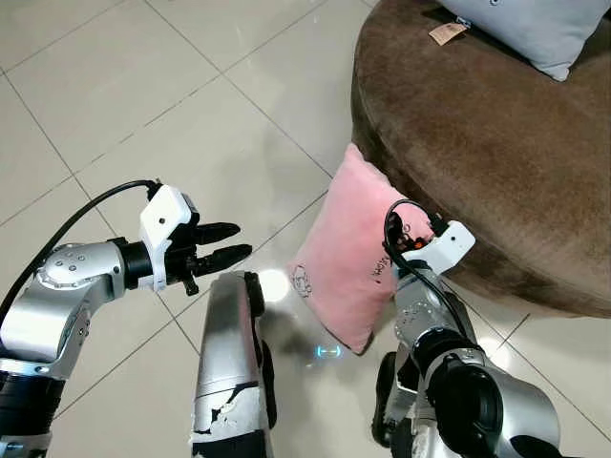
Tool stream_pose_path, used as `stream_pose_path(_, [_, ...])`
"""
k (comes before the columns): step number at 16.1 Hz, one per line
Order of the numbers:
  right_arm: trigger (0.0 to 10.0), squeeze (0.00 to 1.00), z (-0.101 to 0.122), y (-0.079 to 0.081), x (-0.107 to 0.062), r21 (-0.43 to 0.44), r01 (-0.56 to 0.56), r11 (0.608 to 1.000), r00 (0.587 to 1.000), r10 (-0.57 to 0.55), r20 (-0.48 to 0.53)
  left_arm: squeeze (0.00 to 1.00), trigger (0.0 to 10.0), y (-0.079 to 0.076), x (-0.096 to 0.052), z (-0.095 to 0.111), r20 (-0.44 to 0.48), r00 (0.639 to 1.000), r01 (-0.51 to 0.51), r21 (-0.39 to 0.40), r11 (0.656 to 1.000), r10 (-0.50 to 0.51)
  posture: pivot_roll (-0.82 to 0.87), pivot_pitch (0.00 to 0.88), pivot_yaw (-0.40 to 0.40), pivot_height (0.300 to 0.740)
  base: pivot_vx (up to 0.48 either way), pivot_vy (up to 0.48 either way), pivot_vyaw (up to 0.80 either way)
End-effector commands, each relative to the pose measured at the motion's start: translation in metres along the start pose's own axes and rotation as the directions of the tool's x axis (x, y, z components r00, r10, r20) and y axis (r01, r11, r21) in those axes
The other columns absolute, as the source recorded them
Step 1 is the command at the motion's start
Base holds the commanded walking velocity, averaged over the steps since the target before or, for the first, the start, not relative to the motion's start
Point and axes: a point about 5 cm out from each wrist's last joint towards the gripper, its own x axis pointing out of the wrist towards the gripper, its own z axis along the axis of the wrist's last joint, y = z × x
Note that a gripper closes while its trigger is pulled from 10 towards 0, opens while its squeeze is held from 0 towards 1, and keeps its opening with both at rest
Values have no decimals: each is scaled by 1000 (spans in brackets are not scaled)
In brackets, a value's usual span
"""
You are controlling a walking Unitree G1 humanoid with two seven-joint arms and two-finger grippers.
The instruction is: Move the pillow to the sofa from floor
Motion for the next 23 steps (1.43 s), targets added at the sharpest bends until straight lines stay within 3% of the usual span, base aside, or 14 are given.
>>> stream_pose_path(1, [0, 0, -12, -5, -6, -19, 6, 1000, 999, -7, -38, 0, 10000, -4, -4, -3, -17, 1000, 15, -10, 1000, -15, 515, 387, 77, 501, 0, 0, 0])
stream_pose_path(3, [8980, 0, -12, -7, -6, -19, 26, 999, 999, -27, -43, 0, 10000, -4, -3, -3, -19, 1000, 17, -10, 1000, -17, 513, 384, 80, 501, 0, 0, 0])
stream_pose_path(4, [8196, 0, -11, -8, -5, -18, 26, 999, 999, -27, -42, 0, 10000, -5, -3, -3, -18, 1000, 18, -10, 1000, -18, 513, 384, 80, 501, 0, 0, 0])
stream_pose_path(5, [5922, 0, -11, -8, -5, -28, 25, 999, 999, -26, -44, 0, 10000, -5, -3, -3, -17, 1000, 19, -10, 1000, -19, 513, 384, 80, 501, 0, 0, 0])
stream_pose_path(6, [5843, 0, -11, -8, -5, -35, 21, 999, 999, -23, -49, 0, 10000, -5, -3, -3, -17, 1000, 20, -9, 1000, -20, 513, 384, 80, 501, 0, 0, 0])
stream_pose_path(7, [10000, 0, -11, -8, -5, -37, 21, 999, 998, -23, -51, 0, 10000, -5, -3, -3, -17, 1000, 21, -9, 1000, -21, 511, 381, 81, 501, 0, 0, 0])
stream_pose_path(12, [10000, 0, -11, -11, -5, -24, 29, 999, 998, -31, -55, 0, 10000, -6, -2, -3, -23, 999, 27, -9, 1000, -27, 512, 381, 82, 456, 0, 0, 0])
stream_pose_path(17, [10000, 0, -11, -14, -6, -29, 40, 999, 998, -42, -48, 0, 10000, -7, -2, -3, -27, 999, 30, -6, 1000, -30, 512, 379, 86, 456, 0, 0, 0])
stream_pose_path(18, [7451, 0, -10, -14, -6, -21, 42, 999, 998, -43, -37, 0, 10000, -6, -2, -4, -27, 999, 30, -6, 1000, -30, 512, 378, 86, 456, 0, 0, 0])
stream_pose_path(19, [0, 0, -9, -14, -6, -7, 32, 999, 999, -32, -23, 0, 10000, -7, -2, -4, -27, 999, 29, -6, 1000, -30, 512, 378, 86, 456, 0, 0, 0])
stream_pose_path(23, [0, 0, -8, -13, -6, 2, 24, 1000, 1000, -24, -12, 0, 10000, -6, -2, -3, -27, 999, 30, -5, 1000, -30, 514, 378, 88, 456, 0, 0, 0])
